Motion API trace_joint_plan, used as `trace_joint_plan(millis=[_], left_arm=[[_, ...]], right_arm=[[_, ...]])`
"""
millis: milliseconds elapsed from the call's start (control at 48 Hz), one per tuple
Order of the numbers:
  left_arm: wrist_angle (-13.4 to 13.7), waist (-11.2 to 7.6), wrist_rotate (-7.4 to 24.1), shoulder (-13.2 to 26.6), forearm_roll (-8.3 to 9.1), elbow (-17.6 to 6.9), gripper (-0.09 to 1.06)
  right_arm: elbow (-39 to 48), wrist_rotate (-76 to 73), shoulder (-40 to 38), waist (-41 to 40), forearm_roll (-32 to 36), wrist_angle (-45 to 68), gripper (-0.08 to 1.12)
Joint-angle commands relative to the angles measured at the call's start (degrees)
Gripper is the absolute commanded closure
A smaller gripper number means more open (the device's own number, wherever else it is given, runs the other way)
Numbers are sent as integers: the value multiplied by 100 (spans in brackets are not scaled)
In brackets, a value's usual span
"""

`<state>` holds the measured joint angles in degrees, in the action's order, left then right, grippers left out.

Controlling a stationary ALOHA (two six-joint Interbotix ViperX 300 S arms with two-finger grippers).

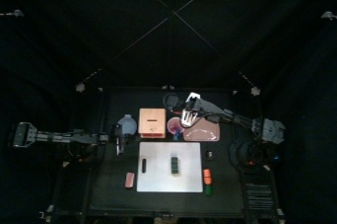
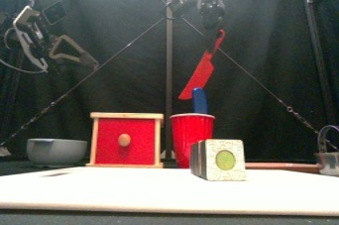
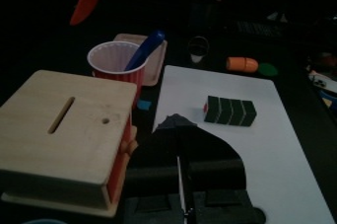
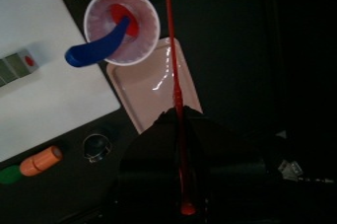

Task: Place sushi on board then cut the sushi with the knife then place the pieces on the plate
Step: Grasp knife edge with left hand

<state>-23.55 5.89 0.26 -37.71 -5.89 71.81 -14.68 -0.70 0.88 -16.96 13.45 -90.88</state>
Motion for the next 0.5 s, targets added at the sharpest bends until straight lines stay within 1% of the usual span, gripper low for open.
trace_joint_plan(millis=[21,146,271,417,500], left_arm=[[-26,18,18,-70,26,-237,99],[-53,18,18,-237,79,-290,99],[-79,18,18,-431,88,-325,99],[-88,18,18,-580,88,-343,99],[-88,18,18,-606,97,-396,99]], right_arm=[[158,-132,-606,237,176,70,78],[527,-501,-1020,606,466,308,78],[1081,-1055,-1556,1002,703,923,78],[1960,-1758,-2241,1450,703,1828,78],[2443,-2118,-2549,1617,738,2268,78]])
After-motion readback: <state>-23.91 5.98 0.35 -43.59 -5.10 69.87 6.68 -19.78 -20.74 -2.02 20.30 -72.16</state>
